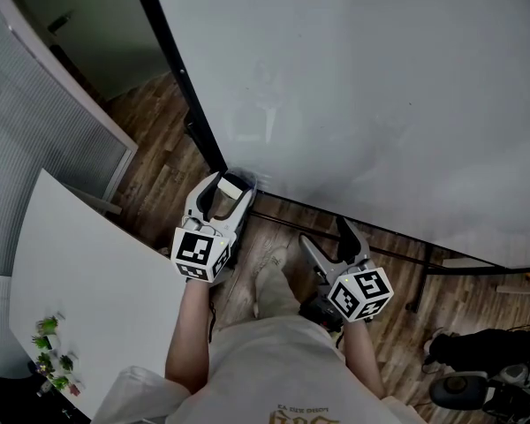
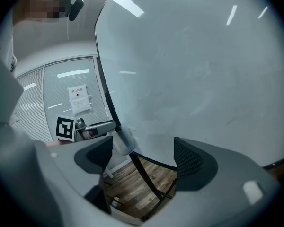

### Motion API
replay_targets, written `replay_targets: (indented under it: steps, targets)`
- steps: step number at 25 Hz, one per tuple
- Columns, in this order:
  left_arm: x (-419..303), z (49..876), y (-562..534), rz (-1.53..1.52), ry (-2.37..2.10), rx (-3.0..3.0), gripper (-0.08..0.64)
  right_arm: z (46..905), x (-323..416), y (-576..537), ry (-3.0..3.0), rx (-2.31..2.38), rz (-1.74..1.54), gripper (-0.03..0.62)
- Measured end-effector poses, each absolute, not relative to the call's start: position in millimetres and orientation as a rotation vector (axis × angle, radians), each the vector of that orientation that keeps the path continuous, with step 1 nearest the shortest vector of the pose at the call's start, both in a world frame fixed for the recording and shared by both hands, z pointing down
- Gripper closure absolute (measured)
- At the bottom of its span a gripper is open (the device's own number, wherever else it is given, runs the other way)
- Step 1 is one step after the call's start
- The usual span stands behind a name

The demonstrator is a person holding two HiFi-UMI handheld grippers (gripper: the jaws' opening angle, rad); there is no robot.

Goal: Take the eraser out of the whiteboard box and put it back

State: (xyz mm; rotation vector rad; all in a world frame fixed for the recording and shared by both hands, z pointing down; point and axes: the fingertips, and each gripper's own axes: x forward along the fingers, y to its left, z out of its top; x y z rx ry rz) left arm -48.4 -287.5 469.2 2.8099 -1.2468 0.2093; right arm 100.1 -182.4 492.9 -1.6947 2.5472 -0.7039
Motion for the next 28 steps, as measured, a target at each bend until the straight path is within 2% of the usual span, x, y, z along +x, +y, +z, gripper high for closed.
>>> replay_targets:
  steps: [28]
  targets:
    - [-59.1,423.8,-262.1,0.130,-1.289,2.878,0.299,467.0,88.5,-169.2,2.560,-1.657,-0.617,0.190]
